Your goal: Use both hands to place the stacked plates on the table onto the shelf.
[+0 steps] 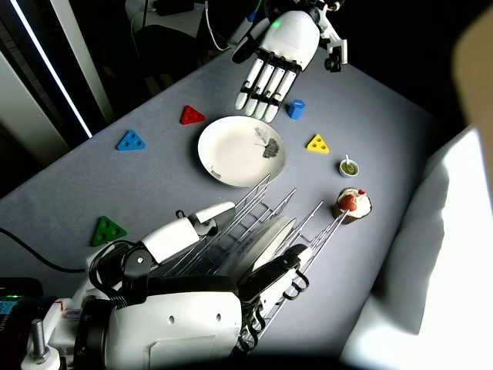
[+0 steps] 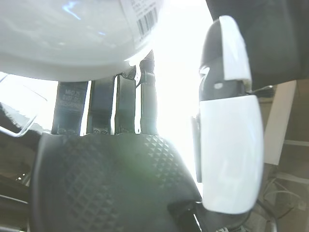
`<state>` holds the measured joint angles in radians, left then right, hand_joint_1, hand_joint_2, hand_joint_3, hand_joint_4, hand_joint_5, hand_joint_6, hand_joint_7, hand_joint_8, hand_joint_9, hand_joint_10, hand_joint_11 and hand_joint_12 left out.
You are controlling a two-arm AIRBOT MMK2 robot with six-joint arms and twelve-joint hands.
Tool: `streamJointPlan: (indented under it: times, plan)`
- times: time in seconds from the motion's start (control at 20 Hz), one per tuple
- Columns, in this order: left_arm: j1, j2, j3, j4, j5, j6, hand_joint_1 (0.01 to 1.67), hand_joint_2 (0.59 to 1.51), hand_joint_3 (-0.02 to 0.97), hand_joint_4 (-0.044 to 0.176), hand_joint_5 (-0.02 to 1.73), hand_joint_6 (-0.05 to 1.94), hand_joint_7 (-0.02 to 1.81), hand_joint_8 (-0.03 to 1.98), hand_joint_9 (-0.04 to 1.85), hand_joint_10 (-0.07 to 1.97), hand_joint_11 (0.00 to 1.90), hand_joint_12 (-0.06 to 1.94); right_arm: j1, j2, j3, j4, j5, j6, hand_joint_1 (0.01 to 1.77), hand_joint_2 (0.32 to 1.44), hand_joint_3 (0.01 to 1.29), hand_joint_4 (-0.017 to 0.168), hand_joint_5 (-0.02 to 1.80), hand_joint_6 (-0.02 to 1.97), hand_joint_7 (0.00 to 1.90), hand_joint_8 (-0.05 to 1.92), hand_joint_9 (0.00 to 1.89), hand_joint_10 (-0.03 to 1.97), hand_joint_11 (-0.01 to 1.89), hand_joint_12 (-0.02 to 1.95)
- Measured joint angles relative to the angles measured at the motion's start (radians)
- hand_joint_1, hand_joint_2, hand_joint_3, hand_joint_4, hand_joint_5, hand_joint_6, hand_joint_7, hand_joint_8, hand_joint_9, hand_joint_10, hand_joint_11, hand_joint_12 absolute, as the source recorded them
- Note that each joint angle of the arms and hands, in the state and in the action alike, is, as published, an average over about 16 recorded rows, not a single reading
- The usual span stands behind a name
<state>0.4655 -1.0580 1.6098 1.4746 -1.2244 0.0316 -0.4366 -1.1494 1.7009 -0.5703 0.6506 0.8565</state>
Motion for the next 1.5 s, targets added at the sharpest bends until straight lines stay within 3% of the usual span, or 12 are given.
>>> streamJointPlan:
  times: [0.95,1.5]
  plan:
    - [0.021,-0.004,-0.017,0.045,0.070,0.024,0.07,1.091,0.019,-0.002,0.19,0.01,0.24,0.01,0.22,0.01,0.18,0.01,0.027,0.020,-0.017,-0.036,0.012,-0.244,1.00,0.95,0.01,0.013,0.54,0.02,0.57,0.02,0.63,0.01,0.75,0.02]
    - [0.025,-0.006,-0.021,0.069,0.094,0.025,0.08,1.092,0.019,-0.002,0.19,0.01,0.23,0.01,0.21,0.01,0.18,0.01,0.061,0.054,-0.068,-0.022,0.089,-0.414,1.00,0.93,0.01,0.014,0.50,0.02,0.51,0.02,0.54,0.01,0.64,0.02]
